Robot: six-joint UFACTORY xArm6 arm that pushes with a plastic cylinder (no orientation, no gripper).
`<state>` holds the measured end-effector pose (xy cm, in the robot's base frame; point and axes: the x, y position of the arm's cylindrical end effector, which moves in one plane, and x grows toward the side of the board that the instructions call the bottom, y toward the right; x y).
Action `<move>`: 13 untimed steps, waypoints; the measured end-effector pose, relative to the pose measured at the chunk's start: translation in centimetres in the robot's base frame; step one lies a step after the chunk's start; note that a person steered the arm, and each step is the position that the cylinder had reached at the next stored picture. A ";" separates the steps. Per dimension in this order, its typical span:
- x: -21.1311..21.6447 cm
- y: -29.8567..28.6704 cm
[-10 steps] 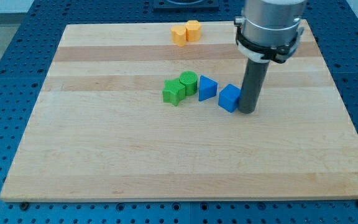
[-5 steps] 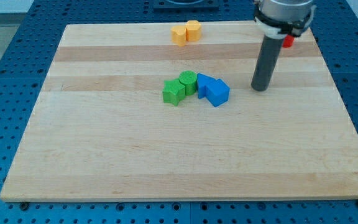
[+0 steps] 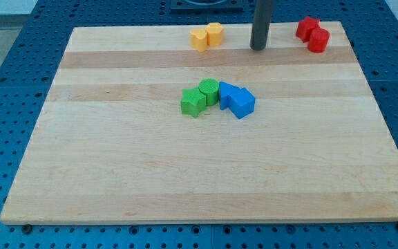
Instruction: Move the yellow hexagon top of the green blocks
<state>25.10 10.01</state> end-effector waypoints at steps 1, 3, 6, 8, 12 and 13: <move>-3.2 -1.5; -5.8 -5.4; -3.3 -7.7; 1.3 -7.7; 5.2 -12.0; 7.4 -12.8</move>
<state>32.46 -2.78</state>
